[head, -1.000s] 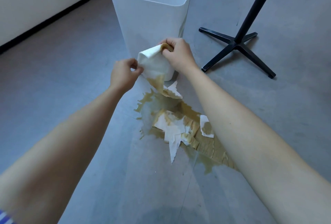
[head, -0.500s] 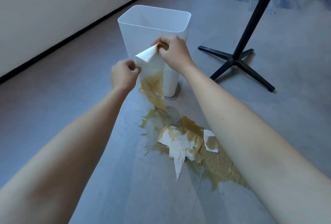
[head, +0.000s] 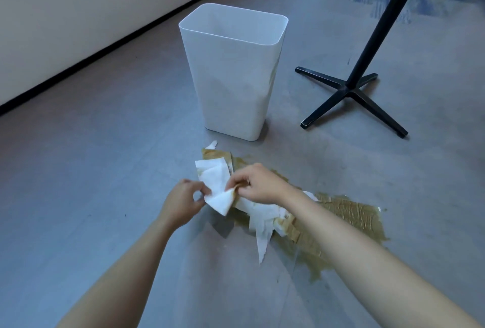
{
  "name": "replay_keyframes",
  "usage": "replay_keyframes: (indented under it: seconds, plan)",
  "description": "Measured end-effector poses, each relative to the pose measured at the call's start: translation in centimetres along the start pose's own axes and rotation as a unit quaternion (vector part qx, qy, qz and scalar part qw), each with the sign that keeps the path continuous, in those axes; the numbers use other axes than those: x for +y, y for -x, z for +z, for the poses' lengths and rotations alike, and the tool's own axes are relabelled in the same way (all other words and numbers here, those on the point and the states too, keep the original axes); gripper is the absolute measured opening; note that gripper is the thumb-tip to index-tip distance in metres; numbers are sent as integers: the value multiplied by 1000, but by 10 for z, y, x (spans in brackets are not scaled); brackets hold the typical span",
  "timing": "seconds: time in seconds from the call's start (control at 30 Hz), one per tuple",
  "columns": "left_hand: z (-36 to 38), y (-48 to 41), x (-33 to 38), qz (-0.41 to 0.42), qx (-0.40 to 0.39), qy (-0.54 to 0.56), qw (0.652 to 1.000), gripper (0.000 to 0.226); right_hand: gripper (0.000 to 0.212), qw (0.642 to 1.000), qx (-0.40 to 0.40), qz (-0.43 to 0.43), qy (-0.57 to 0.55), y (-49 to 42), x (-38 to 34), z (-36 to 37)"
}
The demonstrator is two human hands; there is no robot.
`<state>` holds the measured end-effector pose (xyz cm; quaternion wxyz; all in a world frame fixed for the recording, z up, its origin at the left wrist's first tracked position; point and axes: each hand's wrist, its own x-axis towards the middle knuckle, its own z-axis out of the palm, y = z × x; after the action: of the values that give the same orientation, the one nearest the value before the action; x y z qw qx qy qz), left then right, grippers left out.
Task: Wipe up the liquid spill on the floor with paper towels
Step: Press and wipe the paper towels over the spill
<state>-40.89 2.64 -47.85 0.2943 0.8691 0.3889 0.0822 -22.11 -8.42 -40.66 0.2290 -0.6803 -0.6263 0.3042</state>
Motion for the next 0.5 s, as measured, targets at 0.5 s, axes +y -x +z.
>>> replay_keyframes:
  seconds: [0.5]
  plan:
    - [26, -4, 16, -57, -41, 90, 993, 21, 14, 969, 43, 188, -154, -31, 30, -21]
